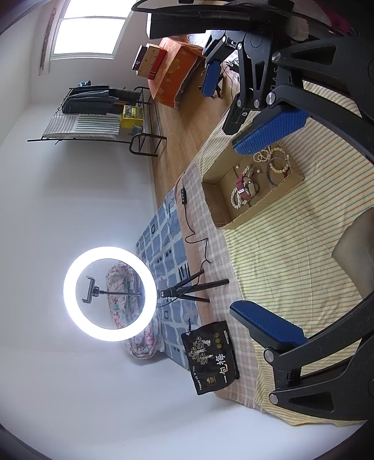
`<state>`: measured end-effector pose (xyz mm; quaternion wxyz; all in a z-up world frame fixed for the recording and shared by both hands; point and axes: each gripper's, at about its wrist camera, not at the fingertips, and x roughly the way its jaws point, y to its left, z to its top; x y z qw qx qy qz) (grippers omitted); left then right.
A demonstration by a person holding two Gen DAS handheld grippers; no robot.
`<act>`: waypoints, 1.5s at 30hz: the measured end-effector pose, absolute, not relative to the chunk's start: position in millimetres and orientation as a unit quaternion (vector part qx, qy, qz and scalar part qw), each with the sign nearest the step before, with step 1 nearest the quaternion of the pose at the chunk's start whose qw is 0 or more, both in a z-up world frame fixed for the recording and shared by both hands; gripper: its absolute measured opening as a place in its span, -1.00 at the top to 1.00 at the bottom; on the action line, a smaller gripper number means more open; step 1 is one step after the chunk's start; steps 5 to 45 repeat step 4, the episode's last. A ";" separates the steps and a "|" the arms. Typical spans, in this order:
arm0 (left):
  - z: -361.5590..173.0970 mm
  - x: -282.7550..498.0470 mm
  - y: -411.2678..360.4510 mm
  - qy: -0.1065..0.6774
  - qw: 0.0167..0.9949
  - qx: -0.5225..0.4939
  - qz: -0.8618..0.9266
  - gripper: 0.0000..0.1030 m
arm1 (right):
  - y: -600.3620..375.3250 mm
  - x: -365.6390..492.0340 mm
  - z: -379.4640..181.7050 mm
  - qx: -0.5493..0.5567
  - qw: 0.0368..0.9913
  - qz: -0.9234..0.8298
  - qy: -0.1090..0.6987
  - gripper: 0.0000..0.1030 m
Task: Organize jewelry
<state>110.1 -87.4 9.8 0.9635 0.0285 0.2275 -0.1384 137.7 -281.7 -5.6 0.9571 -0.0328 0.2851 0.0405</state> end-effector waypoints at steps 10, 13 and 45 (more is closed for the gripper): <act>7.0 111.1 -87.6 0.229 0.964 0.037 -0.133 -1.00 | -280.3 137.6 -6.6 -0.036 0.956 0.042 0.288 -0.64; 7.0 111.1 -87.6 0.229 0.964 0.037 -0.133 -1.00 | -280.3 137.6 -6.6 -0.036 0.956 0.042 0.288 -0.64; 7.0 111.1 -87.6 0.229 0.964 0.037 -0.133 -1.00 | -280.3 137.6 -6.6 -0.036 0.956 0.042 0.288 -0.64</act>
